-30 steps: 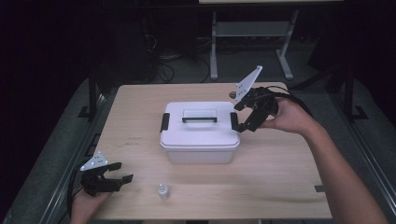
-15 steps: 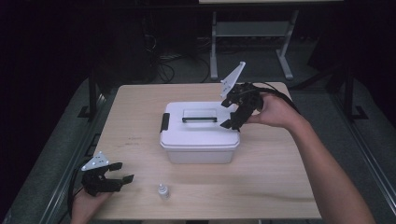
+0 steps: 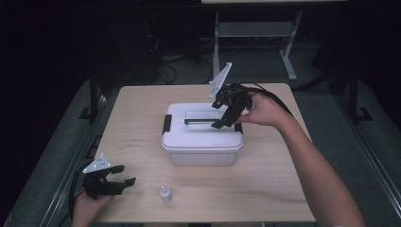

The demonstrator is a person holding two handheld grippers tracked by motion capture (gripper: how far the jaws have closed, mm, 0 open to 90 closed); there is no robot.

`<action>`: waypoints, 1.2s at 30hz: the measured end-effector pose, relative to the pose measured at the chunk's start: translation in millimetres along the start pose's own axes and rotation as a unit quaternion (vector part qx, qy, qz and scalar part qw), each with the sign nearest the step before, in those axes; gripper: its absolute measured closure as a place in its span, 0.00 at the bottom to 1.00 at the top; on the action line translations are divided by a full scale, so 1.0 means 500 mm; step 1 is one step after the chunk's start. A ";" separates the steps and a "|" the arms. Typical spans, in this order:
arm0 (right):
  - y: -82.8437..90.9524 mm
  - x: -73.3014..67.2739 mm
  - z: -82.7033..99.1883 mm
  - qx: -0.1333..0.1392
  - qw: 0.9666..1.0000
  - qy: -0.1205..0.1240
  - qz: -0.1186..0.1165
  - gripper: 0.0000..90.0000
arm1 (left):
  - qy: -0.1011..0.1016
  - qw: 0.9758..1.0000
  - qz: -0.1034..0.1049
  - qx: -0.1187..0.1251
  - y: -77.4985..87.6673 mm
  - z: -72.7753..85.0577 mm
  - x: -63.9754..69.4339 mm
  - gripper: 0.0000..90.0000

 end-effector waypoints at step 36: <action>-0.075 0.047 -0.043 -0.032 0.999 0.001 -0.020 0.84 | -0.002 1.000 0.002 -0.003 0.000 0.002 0.001 0.28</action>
Point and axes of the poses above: each handheld gripper's, and its own axes: y roughly backward along the jaws, z roughly out of its underside, x roughly to its right, the point moved 1 cm from there along -y, roughly forward along the jaws, and after that the axes turned 8 degrees about y, right-handed, at the moved point
